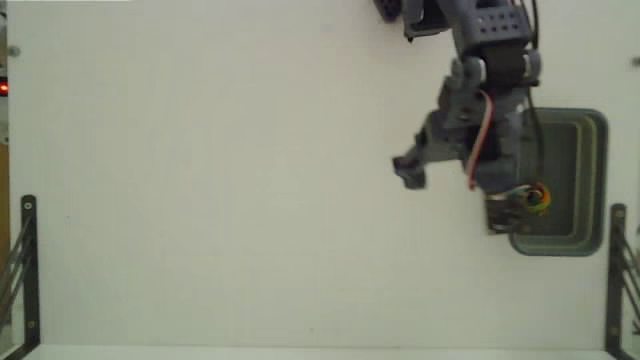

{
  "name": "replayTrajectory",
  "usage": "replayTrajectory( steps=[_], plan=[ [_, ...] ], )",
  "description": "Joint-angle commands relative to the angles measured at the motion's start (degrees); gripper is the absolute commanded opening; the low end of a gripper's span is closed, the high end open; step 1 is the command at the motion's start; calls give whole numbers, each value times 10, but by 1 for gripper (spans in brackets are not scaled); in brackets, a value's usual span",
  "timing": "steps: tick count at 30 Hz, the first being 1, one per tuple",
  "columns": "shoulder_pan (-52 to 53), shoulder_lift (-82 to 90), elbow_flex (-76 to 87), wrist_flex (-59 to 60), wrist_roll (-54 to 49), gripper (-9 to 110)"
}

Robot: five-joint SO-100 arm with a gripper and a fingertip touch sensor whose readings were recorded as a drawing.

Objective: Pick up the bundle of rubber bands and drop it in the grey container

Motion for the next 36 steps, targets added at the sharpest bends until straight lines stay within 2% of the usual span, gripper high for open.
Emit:
replayTrajectory(
  steps=[1, 16, 36],
  plan=[
    [14, 44, 12, 1, 2, 110],
    [66, 113, 80, 1, 2, 110],
    [74, 123, 90, 1, 2, 110]
  ],
)
